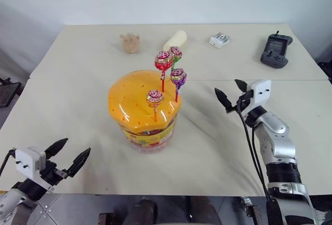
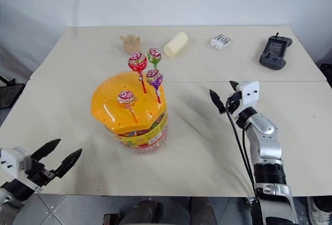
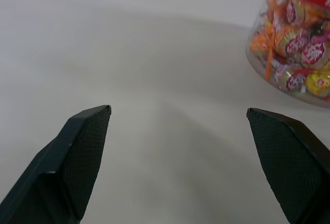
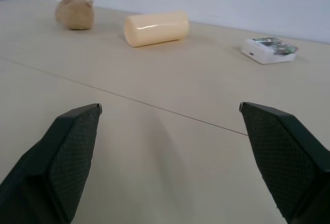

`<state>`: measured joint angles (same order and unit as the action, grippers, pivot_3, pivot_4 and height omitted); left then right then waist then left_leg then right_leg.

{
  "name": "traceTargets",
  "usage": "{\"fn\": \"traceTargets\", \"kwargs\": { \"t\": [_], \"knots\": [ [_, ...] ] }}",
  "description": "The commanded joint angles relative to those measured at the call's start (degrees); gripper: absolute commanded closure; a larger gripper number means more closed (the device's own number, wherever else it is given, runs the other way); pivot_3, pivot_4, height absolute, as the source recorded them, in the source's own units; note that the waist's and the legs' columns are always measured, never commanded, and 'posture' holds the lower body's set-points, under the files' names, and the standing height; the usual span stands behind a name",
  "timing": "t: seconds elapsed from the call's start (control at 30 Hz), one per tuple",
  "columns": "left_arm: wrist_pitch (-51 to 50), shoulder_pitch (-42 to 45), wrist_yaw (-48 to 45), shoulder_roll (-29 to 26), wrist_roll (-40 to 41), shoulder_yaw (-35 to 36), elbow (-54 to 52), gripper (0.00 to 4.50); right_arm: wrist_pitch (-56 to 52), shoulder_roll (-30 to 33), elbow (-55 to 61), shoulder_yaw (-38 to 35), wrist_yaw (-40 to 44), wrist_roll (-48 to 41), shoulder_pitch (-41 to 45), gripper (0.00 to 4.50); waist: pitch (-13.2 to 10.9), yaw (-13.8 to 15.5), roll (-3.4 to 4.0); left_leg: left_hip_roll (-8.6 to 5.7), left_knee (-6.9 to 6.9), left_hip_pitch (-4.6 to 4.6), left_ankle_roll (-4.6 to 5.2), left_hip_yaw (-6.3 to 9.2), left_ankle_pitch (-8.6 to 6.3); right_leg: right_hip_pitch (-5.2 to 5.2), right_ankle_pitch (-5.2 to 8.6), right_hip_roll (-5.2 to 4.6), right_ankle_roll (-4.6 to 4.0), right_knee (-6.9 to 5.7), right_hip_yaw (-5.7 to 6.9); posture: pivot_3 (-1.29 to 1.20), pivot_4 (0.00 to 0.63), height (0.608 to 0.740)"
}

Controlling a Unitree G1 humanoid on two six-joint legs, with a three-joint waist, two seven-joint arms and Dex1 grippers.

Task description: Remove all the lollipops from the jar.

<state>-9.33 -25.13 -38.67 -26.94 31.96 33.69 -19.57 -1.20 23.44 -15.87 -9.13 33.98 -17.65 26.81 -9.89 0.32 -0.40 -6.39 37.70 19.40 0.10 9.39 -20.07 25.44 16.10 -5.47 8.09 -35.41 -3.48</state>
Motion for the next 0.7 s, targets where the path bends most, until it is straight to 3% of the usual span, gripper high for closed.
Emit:
{"fn": "traceTargets", "kwargs": {
  "t": [0.03, 0.17, 0.27, 0.37, 0.5, 0.6, 0.7],
  "knots": [
    [1.5, 2.2, 1.2, -0.9, -0.3, 1.1, -1.0, 0.02, 1.4, 1.3, 0.4, -0.4, 3.1, -0.8, 1.3, 0.0, 0.0, -0.1, 0.0, 0.02, 0.01, 0.0, -0.01, 0.0, 0.0, 0.0, -0.01, 0.01, -0.02, -0.01, 0.0, 0.0, 0.15, 0.74],
    [-1.2, 9.5, -0.3, -5.1, 3.8, 1.6, -0.8, 0.02, -6.2, 2.6, 7.1, -4.6, 10.1, -11.9, 0.0, 0.0, 0.0, 0.0, 0.0, 0.08, 0.03, -0.01, -0.04, -0.01, -0.02, 0.0, -0.03, 0.04, -0.05, -0.03, 0.0, 0.0, 0.15, 0.74],
    [-7.6, 17.7, -7.7, -12.1, 15.6, 5.0, 4.4, 0.02, -13.5, 10.1, 17.4, -10.6, 17.6, -22.1, -5.5, 0.0, -0.1, 0.9, 0.1, 0.15, 0.1, 0.1, -0.1, 0.1, -0.03, 0.02, -0.05, 0.05, -0.12, -0.04, 0.1, 0.0, 0.15, 0.74],
    [-11.0, 21.7, -15.5, -18.8, 18.3, 7.2, 13.2, 0.02, -19.0, 16.7, 25.3, -16.2, 21.7, -29.0, -11.5, 0.0, -0.1, 1.0, 0.17, 0.13, 0.1, 0.13, -0.02, 0.08, -0.13, 0.03, -0.04, 0.05, -0.13, 0.06, 0.12, 0.0, 0.15, 0.74],
    [-22.8, 22.3, -27.5, -27.8, 26.7, 10.5, 19.6, 0.02, -24.6, 22.4, 36.0, -22.6, 26.4, -38.0, -19.6, 0.0, -0.1, -0.5, 0.15, 0.32, -0.14, -0.05, 0.08, -0.25, -0.32, 0.01, -0.04, 0.09, -0.13, 0.28, 0.1, 0.0, 0.15, 0.74],
    [-22.8, 27.0, -29.9, -29.5, 28.1, 11.8, 21.6, 0.02, -24.3, 23.1, 40.8, -19.8, 28.2, -38.2, -20.6, 0.0, -0.1, -0.8, 0.15, 0.4, -0.18, -0.07, 0.08, -0.35, -0.36, 0.03, -0.04, 0.13, -0.13, 0.36, 0.08, 0.0, 0.15, 0.74],
    [-25.2, 30.6, -30.2, -29.8, 30.9, 12.7, 20.4, 0.02, -22.3, 20.4, 43.8, -12.5, 28.9, -36.8, -16.2, 0.0, -0.1, -0.8, 0.15, 0.39, -0.05, -0.12, 0.06, -0.44, -0.36, 0.0, -0.06, 0.1, -0.1, 0.29, 0.06, 0.0, 0.15, 0.74]
  ]
}}
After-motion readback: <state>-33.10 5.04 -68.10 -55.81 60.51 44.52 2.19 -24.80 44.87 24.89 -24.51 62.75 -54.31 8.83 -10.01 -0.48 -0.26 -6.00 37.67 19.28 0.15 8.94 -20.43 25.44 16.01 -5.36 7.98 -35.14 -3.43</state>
